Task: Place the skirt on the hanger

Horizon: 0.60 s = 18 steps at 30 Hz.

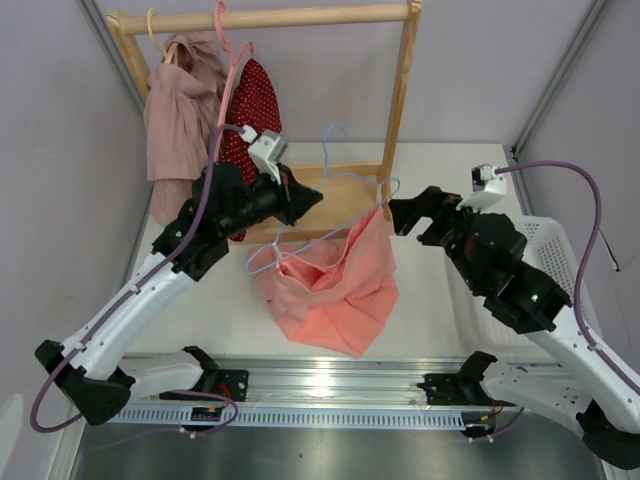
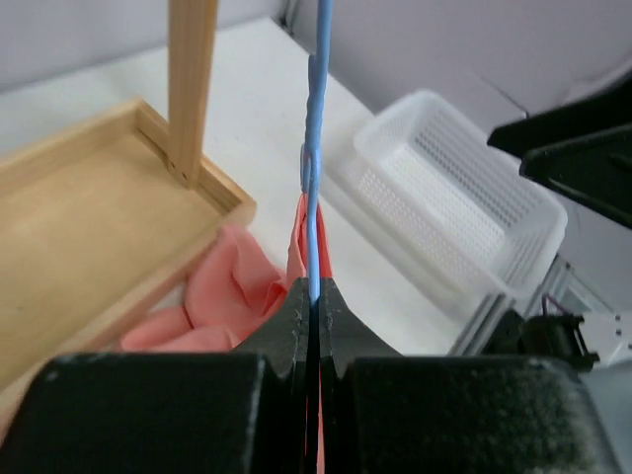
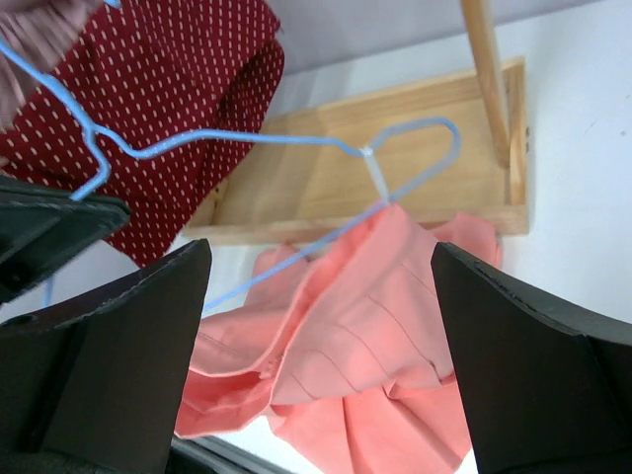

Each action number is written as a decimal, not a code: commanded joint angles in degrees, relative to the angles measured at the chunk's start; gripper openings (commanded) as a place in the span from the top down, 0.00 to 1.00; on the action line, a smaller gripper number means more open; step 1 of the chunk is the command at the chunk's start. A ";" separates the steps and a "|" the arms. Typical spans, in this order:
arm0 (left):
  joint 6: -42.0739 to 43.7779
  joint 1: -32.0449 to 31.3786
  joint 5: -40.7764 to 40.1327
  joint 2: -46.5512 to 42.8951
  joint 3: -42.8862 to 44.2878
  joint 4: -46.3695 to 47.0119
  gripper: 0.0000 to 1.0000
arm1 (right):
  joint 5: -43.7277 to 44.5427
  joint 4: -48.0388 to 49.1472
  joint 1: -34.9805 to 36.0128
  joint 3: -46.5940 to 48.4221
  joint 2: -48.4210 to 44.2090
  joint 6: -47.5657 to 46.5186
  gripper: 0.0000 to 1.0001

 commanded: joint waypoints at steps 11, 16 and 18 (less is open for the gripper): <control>-1.23 7.19 -10.36 9.83 37.14 -7.72 1.00 | 2.63 -6.90 -3.61 14.26 2.33 -1.90 0.01; -1.14 8.69 -9.21 22.31 58.29 -15.26 1.00 | 1.67 -7.43 -4.31 17.16 3.83 -2.60 0.01; -1.75 8.95 -9.21 27.21 61.85 -16.68 1.00 | 1.23 -7.51 -4.75 17.69 4.09 -2.69 0.01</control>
